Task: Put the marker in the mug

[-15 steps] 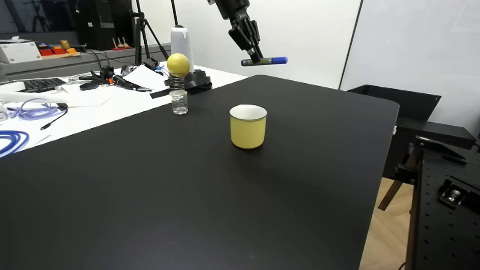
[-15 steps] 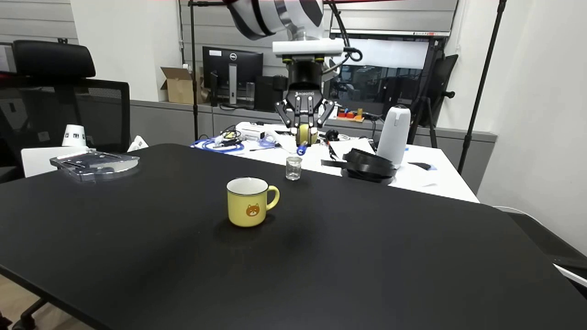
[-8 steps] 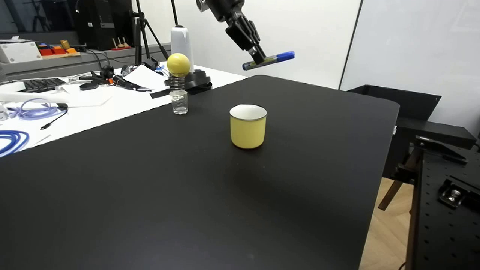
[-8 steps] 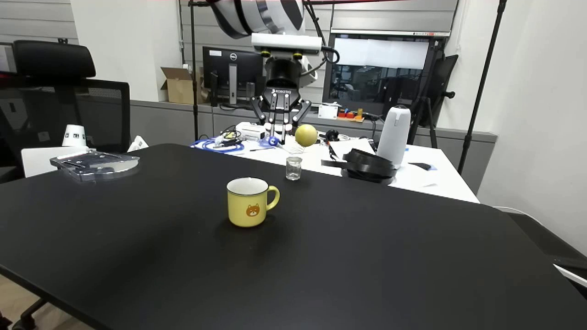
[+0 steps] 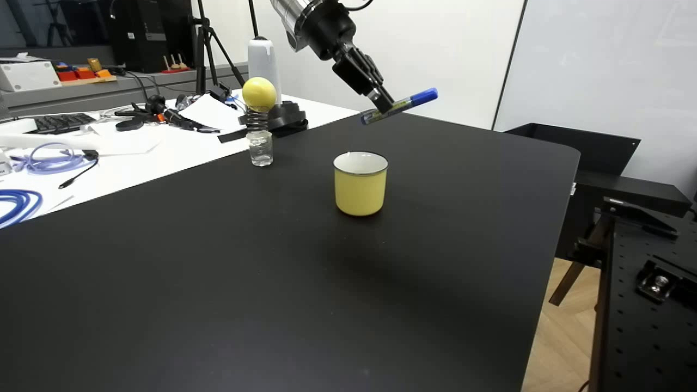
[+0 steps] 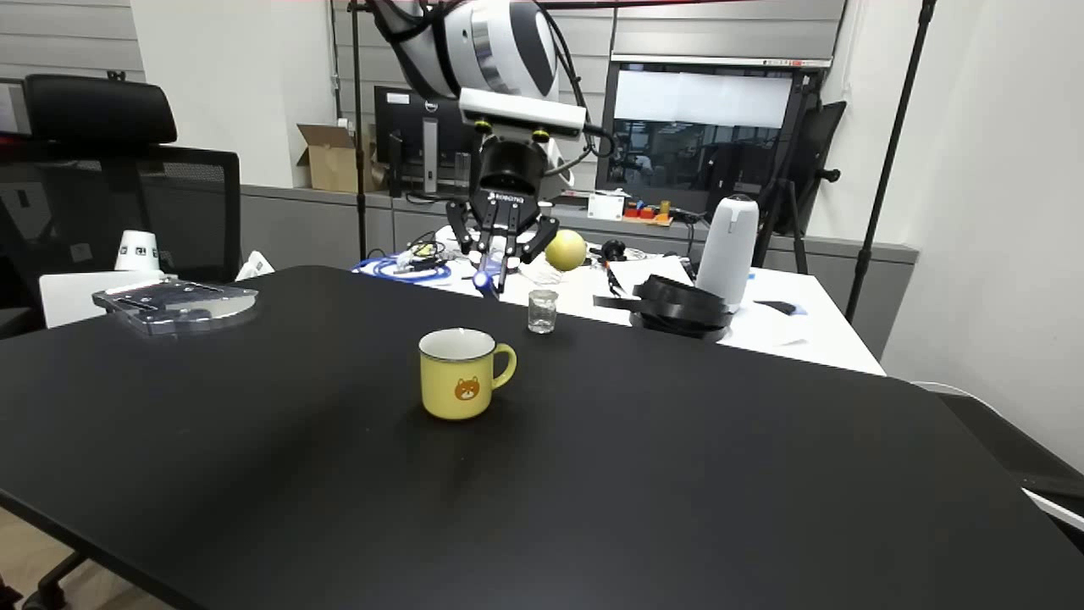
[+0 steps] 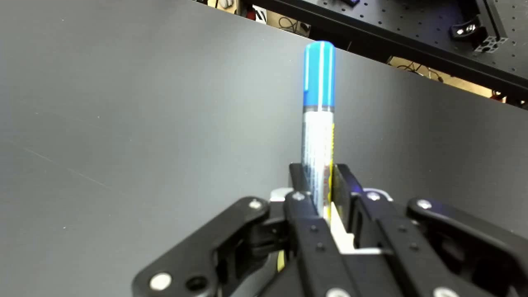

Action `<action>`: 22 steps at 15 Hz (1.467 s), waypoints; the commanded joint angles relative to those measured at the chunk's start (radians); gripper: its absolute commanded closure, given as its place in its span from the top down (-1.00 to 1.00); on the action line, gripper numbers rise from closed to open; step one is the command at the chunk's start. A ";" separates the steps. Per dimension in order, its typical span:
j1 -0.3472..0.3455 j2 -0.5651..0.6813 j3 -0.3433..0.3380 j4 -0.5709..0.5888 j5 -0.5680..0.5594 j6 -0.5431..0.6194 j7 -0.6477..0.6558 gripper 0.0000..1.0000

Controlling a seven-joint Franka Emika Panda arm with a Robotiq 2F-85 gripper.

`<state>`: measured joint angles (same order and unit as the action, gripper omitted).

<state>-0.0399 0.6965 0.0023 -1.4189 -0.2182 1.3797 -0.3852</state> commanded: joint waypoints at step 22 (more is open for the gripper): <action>0.003 0.251 0.032 0.315 -0.006 -0.174 -0.048 -0.90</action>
<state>-0.0378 0.9336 0.0274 -1.1190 -0.2168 1.2221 -0.4234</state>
